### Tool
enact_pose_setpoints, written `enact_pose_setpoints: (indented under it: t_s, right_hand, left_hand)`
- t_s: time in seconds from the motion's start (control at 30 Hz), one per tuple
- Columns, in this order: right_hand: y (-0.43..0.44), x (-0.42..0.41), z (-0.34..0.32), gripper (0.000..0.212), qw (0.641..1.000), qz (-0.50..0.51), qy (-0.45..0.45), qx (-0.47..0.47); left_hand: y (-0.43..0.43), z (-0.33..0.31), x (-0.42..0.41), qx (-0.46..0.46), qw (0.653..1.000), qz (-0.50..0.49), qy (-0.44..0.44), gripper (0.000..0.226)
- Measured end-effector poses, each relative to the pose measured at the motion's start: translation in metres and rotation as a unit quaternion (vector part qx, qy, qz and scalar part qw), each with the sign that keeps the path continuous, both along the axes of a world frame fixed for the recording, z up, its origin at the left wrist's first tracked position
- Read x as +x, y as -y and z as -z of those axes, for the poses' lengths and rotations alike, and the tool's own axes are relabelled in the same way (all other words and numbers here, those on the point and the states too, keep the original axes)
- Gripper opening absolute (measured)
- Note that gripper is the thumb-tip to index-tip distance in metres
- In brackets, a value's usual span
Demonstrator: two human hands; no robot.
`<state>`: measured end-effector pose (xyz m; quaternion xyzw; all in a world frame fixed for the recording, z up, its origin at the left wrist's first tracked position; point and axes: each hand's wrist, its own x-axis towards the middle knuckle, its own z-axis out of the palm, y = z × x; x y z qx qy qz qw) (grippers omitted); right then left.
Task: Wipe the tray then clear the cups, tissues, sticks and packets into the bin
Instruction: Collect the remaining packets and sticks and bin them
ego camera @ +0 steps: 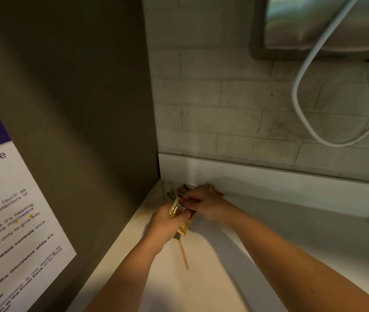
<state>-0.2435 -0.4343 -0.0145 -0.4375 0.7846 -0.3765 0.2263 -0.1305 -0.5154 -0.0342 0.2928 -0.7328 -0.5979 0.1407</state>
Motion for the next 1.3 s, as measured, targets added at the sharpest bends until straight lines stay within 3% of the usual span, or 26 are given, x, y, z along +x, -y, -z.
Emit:
enact_pose_setpoints:
  t_s: [0.1,0.2,0.27,0.37,0.47,0.57,0.73,0.8,0.9,1.13,1.3]
  right_hand:
    - [0.003,-0.009,-0.002,0.014,0.996,0.077,0.034,-0.038]
    - [0.005,-0.032,0.002,0.018,0.977,0.205,-0.063,-0.005]
    - [0.008,-0.045,0.008,0.033,0.959,0.264,-0.096,0.043]
    - [0.011,-0.055,0.02,0.066,0.944,0.307,-0.075,0.101]
    - [0.013,-0.053,0.024,0.076,0.934,0.321,-0.071,0.136]
    - [0.014,-0.051,0.023,0.073,0.927,0.292,-0.105,0.213]
    - [0.012,-0.05,0.021,0.059,0.942,0.222,-0.096,0.231]
    - [0.005,-0.049,0.018,0.058,0.952,0.222,-0.048,0.205]
    - [-0.002,-0.046,0.012,0.036,0.961,0.224,0.046,0.155]
    - [-0.016,-0.03,-0.019,0.017,0.972,0.186,0.142,0.007]
    - [-0.015,-0.003,-0.03,0.008,0.978,0.114,0.175,-0.018]
  left_hand:
    - [0.004,0.002,-0.002,0.004,1.0,-0.017,0.001,0.011]
    - [0.007,0.002,0.001,0.017,0.999,-0.033,0.002,0.012]
    - [0.01,0.003,0.004,0.026,0.999,-0.043,0.005,0.014]
    - [0.011,0.002,0.006,0.036,0.998,-0.05,0.003,0.014]
    - [0.011,-0.001,0.008,0.038,0.998,-0.05,0.0,0.012]
    - [0.013,-0.002,0.009,0.039,0.998,-0.054,0.0,0.013]
    - [0.016,0.002,0.012,0.044,0.997,-0.063,0.009,0.023]
    - [0.015,0.001,0.012,0.049,0.997,-0.066,0.013,0.023]
    - [0.014,0.0,0.013,0.057,0.996,-0.067,0.018,0.024]
    - [0.01,-0.005,0.013,0.143,0.986,-0.084,0.005,0.02]
    - [0.005,-0.012,0.013,0.231,0.969,-0.083,-0.016,0.026]
